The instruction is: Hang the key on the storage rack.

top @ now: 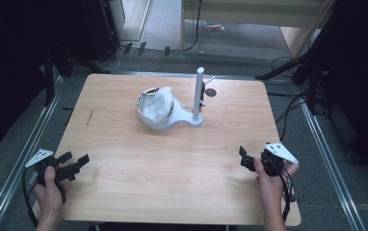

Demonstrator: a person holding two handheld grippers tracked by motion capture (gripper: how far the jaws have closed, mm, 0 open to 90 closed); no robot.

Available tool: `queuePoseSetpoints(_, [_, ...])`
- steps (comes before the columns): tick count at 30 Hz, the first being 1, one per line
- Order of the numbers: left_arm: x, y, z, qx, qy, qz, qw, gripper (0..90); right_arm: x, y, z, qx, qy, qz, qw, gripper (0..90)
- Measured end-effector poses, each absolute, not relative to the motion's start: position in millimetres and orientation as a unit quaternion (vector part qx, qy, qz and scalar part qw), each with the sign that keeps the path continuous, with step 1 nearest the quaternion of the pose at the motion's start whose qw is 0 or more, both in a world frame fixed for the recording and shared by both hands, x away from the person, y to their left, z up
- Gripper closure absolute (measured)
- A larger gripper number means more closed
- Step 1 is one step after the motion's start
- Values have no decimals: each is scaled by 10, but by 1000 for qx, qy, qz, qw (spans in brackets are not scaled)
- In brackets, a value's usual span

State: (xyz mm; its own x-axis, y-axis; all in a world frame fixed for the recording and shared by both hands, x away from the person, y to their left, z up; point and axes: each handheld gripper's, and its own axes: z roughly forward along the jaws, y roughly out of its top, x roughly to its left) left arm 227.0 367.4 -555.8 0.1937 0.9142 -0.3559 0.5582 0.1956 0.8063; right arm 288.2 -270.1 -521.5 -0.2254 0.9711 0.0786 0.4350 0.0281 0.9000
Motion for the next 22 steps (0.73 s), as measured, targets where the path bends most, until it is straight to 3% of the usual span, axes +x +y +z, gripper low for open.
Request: queuePoseSetpoints(22, [2270,3662,-5559,604,608,188,480,146,2605,-2998,-5453,562,633,435,307,3])
